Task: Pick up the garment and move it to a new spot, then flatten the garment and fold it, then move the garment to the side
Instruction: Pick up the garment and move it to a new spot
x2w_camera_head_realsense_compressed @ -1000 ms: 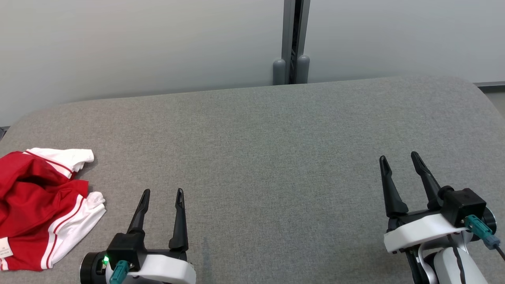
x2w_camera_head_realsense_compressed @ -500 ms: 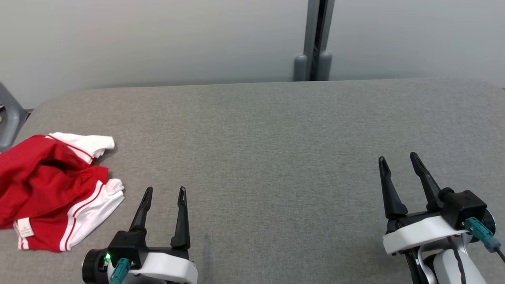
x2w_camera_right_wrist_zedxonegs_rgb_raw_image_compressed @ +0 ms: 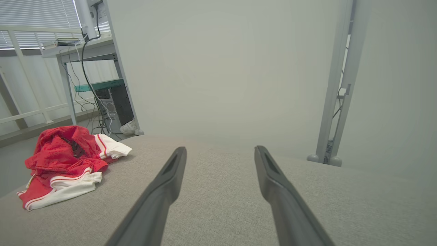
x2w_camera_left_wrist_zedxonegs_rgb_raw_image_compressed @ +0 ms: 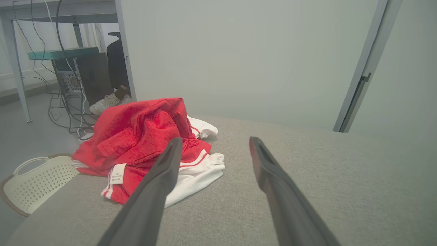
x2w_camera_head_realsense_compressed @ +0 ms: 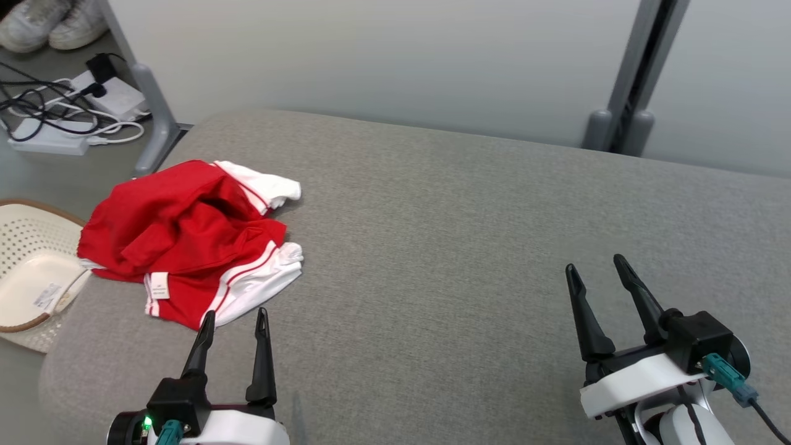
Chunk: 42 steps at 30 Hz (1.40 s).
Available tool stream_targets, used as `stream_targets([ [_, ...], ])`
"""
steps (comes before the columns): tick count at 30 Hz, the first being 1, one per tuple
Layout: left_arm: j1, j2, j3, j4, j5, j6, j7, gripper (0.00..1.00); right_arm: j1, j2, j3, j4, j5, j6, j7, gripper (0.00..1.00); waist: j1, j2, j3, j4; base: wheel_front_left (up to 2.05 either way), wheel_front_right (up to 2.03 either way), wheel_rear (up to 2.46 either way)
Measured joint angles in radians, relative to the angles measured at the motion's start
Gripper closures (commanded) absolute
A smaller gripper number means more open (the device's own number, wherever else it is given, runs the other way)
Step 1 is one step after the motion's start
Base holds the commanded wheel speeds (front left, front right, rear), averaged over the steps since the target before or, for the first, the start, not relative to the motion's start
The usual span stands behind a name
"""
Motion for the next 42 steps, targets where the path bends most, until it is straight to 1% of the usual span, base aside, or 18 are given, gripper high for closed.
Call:
stream_targets([
  [9, 0.041, -0.001, 0.05, -0.012, 0.018, -0.021, 0.0, 0.0, 0.022, -0.001, 0.05, 0.0, 0.025, 0.0, 0.0, 0.0, 0.0, 0.0, -0.043, 0.136, 0.0, 0.0, 0.0],
  [14, 0.057, 0.0, 0.078, -0.04, 0.01, -0.01, 0.0, 0.0, -0.001, 0.001, 0.105, 0.015, 0.035, 0.0, 0.0, 0.0, 0.0, 0.0, -0.043, 0.181, 0.0, 0.0, 0.0],
  [20, 0.072, 0.0, 0.097, -0.069, -0.002, 0.01, 0.0, 0.0, -0.039, 0.0, 0.157, 0.04, 0.043, 0.0, 0.0, 0.0, -0.0001, 0.0, -0.018, 0.2, 0.0, 0.0, 0.0],
  [22, 0.08, 0.0, 0.105, -0.072, -0.004, 0.01, 0.0, 0.0, -0.048, 0.0, 0.167, 0.044, 0.048, 0.0, 0.0, 0.0, 0.0, 0.0, -0.013, 0.204, 0.0, 0.0, 0.0],
  [32, 0.08, 0.0, 0.107, -0.081, -0.002, 0.014, 0.0, 0.0, -0.059, 0.0, 0.165, 0.052, 0.056, 0.0, 0.0, 0.0, 0.0, 0.0, -0.011, 0.205, 0.0, 0.0, 0.0],
  [35, 0.08, 0.0, 0.105, -0.079, 0.0, 0.008, 0.0, 0.0, -0.052, -0.001, 0.145, 0.044, 0.063, 0.0, 0.0, 0.0, 0.0, 0.0, -0.012, 0.203, 0.0, 0.0, 0.0],
  [38, 0.075, 0.0, 0.112, -0.071, -0.054, -0.015, 0.0, 0.0, -0.037, 0.0, 0.13, 0.038, 0.06, 0.0, 0.0, 0.0, 0.0, 0.0, -0.011, 0.2, 0.0, 0.0, 0.0],
  [42, 0.053, 0.0, 0.133, -0.055, -0.068, -0.035, 0.0, 0.0, -0.031, 0.0, 0.117, 0.024, 0.047, 0.0, 0.0, 0.0, 0.0, 0.0, 0.002, 0.199, 0.0, 0.0, 0.0],
])
